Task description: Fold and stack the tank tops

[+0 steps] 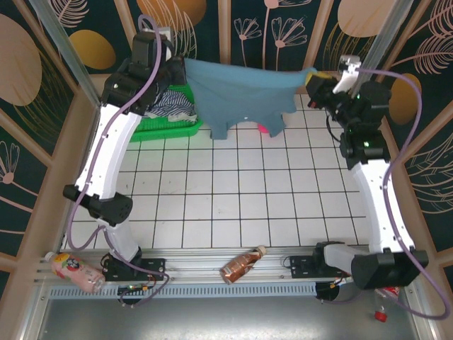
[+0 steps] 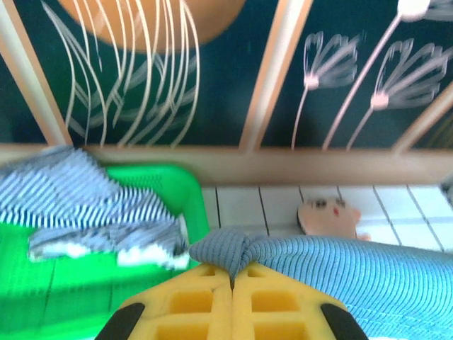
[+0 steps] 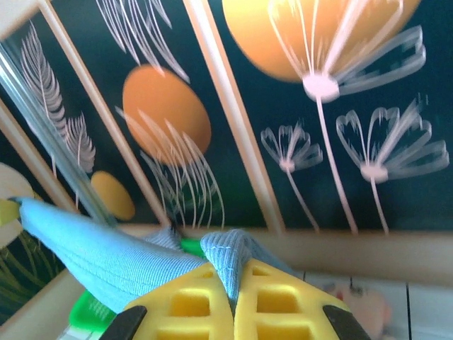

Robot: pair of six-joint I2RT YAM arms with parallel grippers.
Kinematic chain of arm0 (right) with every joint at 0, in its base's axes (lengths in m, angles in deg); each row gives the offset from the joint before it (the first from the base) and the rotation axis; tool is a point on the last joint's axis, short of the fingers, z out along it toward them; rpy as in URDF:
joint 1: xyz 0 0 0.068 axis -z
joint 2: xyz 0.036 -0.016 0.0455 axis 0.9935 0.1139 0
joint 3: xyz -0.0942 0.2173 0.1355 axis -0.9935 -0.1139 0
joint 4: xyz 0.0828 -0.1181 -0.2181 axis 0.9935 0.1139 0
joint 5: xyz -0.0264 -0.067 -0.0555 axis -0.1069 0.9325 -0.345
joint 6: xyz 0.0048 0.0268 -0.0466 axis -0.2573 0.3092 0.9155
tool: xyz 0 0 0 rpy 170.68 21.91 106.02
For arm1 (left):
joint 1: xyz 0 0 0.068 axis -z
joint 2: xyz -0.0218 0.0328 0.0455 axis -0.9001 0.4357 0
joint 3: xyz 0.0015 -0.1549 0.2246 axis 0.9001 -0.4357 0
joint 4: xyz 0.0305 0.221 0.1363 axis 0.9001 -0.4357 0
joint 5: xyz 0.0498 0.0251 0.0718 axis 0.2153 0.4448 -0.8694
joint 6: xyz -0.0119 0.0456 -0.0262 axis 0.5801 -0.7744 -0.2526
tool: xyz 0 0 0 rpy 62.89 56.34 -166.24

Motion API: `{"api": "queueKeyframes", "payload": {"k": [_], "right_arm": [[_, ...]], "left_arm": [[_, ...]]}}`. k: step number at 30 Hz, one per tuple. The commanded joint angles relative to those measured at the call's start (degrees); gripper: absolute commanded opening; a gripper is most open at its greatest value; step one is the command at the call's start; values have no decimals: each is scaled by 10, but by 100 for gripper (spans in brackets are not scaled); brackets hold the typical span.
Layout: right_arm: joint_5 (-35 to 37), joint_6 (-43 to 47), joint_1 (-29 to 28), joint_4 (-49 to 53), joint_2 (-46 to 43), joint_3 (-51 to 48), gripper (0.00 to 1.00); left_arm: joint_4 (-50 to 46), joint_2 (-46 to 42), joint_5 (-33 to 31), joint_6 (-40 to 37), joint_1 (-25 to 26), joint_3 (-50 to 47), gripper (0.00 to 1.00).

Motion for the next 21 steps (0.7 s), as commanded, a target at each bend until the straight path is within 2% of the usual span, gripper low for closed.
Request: {"api": "queueKeyframes", "payload": {"k": [1, 5, 7, 9, 13, 18, 21], "right_arm": [[-1, 11, 6, 159, -79, -47, 0], [-12, -26, 1, 280, -159, -146, 0], [-13, -40, -3, 323, -192, -187, 0], [-15, -44, -6, 339, -214, -205, 0], [-15, -41, -13, 301, -221, -173, 0], [-24, -53, -40, 189, -220, -134, 0], [-13, -35, -56, 127, -183, -114, 0]], "left_arm": [[-38, -105, 53, 27, -5, -158, 0], [29, -263, 85, 99, -5, -463, 0], [32, -319, 88, 129, -5, -559, 0], [52, -358, 96, 148, -5, -613, 0], [19, -382, 75, 141, -5, -581, 0], [-62, -360, -5, 110, -5, -424, 0], [-69, -336, -36, 86, -5, -358, 0]]}}
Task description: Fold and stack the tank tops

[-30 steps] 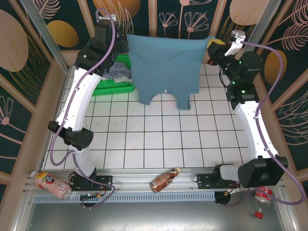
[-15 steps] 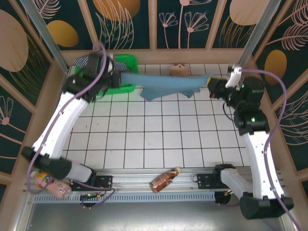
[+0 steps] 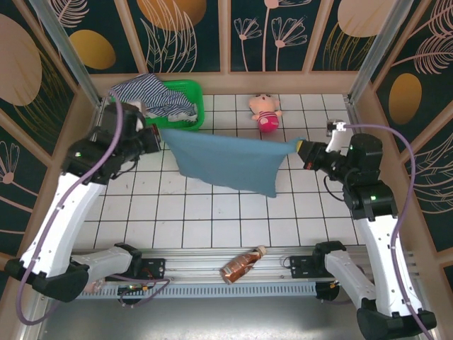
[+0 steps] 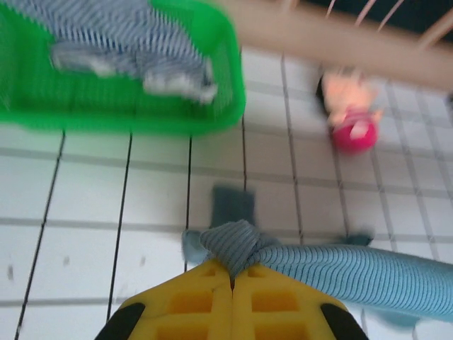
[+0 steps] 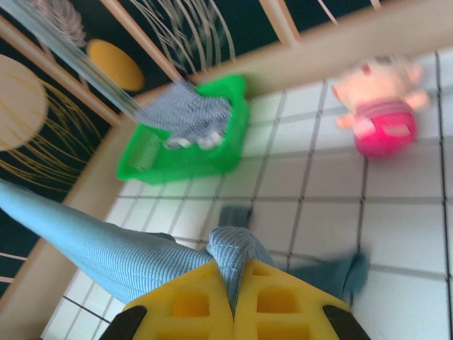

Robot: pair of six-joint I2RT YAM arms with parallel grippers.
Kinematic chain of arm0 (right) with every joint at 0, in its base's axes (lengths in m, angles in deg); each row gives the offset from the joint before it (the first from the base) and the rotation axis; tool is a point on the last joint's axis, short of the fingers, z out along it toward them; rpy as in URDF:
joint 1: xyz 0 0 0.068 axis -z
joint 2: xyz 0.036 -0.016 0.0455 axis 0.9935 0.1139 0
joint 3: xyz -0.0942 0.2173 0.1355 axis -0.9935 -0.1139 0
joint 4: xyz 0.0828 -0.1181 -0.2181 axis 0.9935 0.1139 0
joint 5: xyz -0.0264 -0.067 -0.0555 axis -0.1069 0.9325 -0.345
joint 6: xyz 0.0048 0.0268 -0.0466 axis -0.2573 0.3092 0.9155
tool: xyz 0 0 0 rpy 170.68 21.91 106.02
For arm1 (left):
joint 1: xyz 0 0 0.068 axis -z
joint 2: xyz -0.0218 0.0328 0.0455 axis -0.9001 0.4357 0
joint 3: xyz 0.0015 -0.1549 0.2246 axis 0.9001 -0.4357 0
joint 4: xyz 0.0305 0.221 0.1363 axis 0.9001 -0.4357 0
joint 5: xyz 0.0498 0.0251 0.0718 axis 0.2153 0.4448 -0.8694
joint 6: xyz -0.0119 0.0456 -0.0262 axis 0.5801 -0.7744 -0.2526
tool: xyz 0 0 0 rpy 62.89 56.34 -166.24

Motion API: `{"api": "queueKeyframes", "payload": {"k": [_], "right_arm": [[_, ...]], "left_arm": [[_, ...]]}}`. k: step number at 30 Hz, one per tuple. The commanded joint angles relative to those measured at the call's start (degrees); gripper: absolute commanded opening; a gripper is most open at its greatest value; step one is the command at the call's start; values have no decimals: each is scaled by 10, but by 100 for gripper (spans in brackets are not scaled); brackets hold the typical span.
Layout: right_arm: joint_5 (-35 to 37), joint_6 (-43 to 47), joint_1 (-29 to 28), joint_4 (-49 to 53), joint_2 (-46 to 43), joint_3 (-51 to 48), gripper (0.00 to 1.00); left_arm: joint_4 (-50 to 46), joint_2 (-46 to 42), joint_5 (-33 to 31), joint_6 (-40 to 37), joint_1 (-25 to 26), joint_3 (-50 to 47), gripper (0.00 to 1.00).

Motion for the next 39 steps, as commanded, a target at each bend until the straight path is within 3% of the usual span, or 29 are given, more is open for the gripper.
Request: {"api": "queueKeyframes", "payload": {"k": [1, 6, 12, 16, 20, 25, 28, 32, 34, 36, 39], "right_arm": [[16, 13, -13, -127, 36, 36, 0], [6, 30, -37, -259, 159, 95, 0], [-5, 48, -96, -293, 290, 203, 0], [-12, 36, -119, -324, 351, 249, 0], [-20, 39, -144, -332, 397, 282, 0], [-27, 44, -145, -323, 420, 286, 0], [-37, 70, -136, -254, 416, 271, 0], [-36, 94, -90, -195, 353, 169, 0], [-37, 107, -57, -174, 323, 116, 0], [-43, 127, -24, -146, 302, 72, 0], [-41, 151, 18, -122, 278, 21, 0]], "left_arm": [[-34, 29, -79, -37, -5, 61, 0], [-74, 111, -187, -61, -6, 201, 0], [-156, 199, -311, -86, -16, 398, 0], [-198, 224, -375, -82, -30, 468, 0], [-197, 179, -425, -62, -35, 459, 0], [-123, 78, -272, -51, -35, 297, 0], [-70, 20, -110, -40, -35, 189, 0], [22, -44, 85, 13, -27, 26, 0], [77, -70, 113, 43, 23, -46, 0], [146, -75, 110, 71, 116, -112, 0], [212, -19, 106, 97, 235, -159, 0]]}}
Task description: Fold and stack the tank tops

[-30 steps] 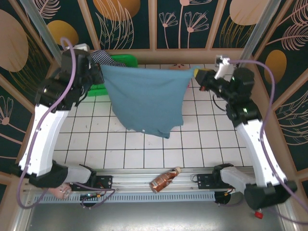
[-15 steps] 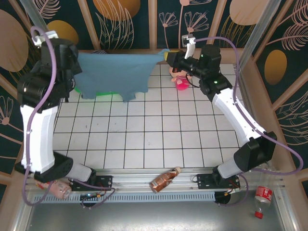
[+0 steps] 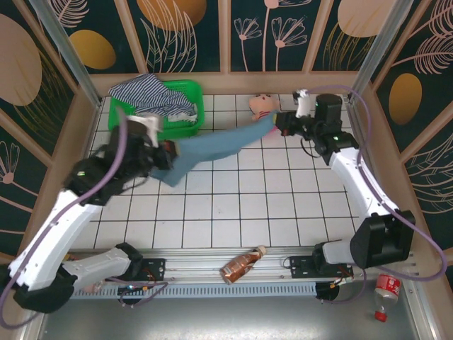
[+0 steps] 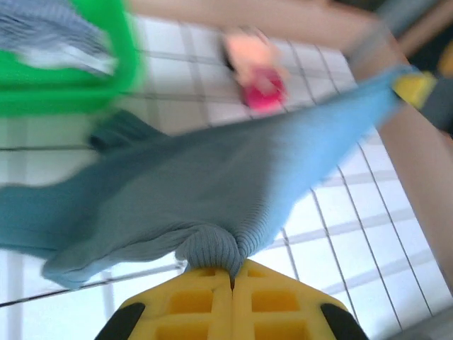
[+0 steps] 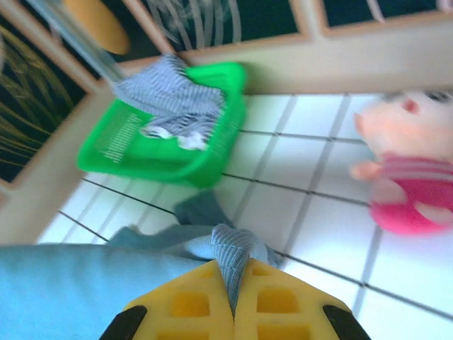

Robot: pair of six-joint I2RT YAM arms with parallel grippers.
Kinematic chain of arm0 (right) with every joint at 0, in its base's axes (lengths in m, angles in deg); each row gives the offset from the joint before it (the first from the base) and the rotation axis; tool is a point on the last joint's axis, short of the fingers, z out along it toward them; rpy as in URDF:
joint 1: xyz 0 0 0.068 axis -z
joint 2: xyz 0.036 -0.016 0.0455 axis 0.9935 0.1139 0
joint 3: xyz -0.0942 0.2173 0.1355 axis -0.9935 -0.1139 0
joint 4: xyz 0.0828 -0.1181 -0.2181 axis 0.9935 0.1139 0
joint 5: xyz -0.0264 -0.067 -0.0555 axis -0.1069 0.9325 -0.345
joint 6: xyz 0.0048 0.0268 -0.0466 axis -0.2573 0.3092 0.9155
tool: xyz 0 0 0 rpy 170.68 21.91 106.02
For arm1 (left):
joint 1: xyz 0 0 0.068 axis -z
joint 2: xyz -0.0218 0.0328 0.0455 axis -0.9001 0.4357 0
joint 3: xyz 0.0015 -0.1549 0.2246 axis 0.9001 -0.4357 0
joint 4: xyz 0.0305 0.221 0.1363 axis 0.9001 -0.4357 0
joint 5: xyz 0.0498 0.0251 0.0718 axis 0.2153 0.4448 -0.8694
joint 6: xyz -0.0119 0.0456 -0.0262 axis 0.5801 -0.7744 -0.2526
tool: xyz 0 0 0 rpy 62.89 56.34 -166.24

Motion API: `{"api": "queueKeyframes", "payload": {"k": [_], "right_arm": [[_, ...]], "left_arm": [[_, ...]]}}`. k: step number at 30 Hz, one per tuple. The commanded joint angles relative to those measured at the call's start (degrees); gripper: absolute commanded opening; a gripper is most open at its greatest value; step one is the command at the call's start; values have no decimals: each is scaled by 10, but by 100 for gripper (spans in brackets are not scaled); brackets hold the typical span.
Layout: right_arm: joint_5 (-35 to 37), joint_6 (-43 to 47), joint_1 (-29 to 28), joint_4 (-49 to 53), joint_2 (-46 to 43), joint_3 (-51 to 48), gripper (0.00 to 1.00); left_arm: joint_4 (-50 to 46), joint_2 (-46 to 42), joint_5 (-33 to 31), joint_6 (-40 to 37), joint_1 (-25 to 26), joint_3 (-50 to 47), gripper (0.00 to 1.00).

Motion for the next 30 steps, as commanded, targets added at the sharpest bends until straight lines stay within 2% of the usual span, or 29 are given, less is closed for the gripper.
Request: {"api": "queueKeyframes", "payload": {"k": [1, 6, 9, 11, 16, 19, 25, 28, 30], "right_arm": [[-9, 49, 39, 45, -34, -42, 0], [31, 102, 89, 60, -17, -77, 0], [45, 117, 96, 56, 16, -69, 0], [51, 122, 98, 57, 43, -48, 0], [71, 132, 98, 53, 87, 1, 0], [93, 143, 98, 73, 115, 21, 0], [143, 176, 100, 85, 143, 11, 0], [154, 186, 107, 83, 157, 9, 0], [169, 200, 109, 83, 169, 8, 1]], "left_arm": [[135, 61, 46, 51, 111, -30, 0], [319, 158, 106, 100, 221, -68, 0], [332, 254, 152, 76, 261, -21, 0], [364, 306, 211, 67, 279, 3, 0], [381, 406, 309, 16, 287, 36, 0], [367, 484, 347, -13, 287, 74, 0], [332, 589, 328, -70, 285, 175, 0], [338, 630, 348, -66, 284, 210, 8], [328, 647, 347, -78, 284, 231, 20]]}}
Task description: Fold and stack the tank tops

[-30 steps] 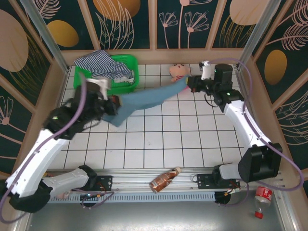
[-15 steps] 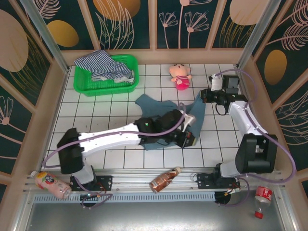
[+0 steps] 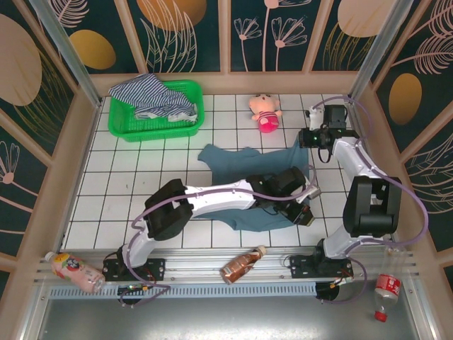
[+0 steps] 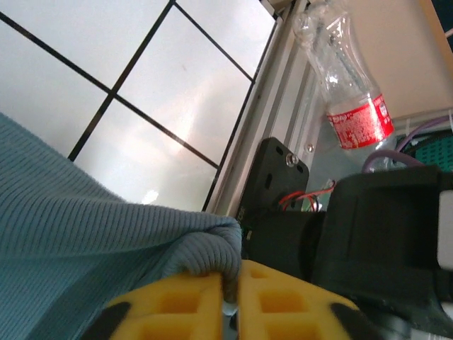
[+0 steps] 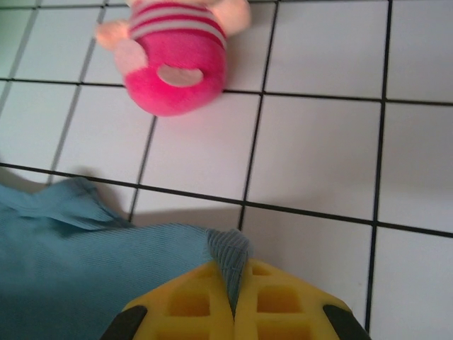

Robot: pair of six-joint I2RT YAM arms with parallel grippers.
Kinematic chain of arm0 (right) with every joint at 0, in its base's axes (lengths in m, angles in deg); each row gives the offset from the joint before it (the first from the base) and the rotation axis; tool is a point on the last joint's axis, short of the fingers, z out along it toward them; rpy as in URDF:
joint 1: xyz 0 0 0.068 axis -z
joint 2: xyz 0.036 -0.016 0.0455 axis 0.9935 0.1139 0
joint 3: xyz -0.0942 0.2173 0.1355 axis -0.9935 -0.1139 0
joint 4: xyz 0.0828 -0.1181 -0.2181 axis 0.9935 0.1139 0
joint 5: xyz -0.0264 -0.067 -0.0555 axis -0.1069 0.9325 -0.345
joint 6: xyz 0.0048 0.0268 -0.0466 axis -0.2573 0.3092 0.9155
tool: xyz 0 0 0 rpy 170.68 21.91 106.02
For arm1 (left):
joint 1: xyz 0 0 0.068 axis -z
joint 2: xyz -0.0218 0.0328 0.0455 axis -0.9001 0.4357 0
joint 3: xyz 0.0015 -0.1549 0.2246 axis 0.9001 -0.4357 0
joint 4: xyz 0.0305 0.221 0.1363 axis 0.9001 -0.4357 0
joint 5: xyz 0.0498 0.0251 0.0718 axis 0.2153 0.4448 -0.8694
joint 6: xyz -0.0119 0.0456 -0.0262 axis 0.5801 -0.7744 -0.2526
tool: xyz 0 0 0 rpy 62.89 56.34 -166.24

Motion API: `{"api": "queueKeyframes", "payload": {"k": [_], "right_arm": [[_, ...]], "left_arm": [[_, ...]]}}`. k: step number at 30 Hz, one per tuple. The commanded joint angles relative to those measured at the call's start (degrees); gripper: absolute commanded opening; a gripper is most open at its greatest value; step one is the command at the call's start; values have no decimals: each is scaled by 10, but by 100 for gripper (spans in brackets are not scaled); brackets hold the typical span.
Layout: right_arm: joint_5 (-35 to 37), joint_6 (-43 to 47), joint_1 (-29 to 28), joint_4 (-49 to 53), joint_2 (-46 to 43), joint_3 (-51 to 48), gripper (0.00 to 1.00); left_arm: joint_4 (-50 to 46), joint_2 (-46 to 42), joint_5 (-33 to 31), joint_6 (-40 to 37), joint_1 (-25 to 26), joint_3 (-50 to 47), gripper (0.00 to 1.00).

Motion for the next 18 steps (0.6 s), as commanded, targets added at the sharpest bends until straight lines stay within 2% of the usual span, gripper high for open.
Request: {"api": "queueKeyframes", "payload": {"k": [1, 2, 5, 7, 10, 12, 16, 18], "right_arm": [[44, 37, 8, 6, 20, 3, 1], [56, 46, 9, 7, 27, 4, 2], [88, 66, 16, 3, 48, 8, 3], [109, 79, 18, -2, 62, 13, 8], [151, 89, 18, 0, 87, 28, 14], [189, 81, 21, -2, 100, 39, 29], [276, 66, 24, -18, 100, 54, 49], [303, 58, 24, -17, 95, 60, 53]], "left_arm": [[-12, 23, 26, -31, -2, 44, 27], [-13, 23, 28, -32, -3, 49, 37], [-18, 0, 37, -33, -10, 44, 50], [-16, -36, 38, -27, -19, 17, 69], [-22, -98, 45, -31, -37, -40, 72], [-45, -130, 28, -34, -60, -87, 72], [-86, -195, -70, -52, -129, -189, 72], [-97, -220, -140, -46, -172, -238, 72]]}}
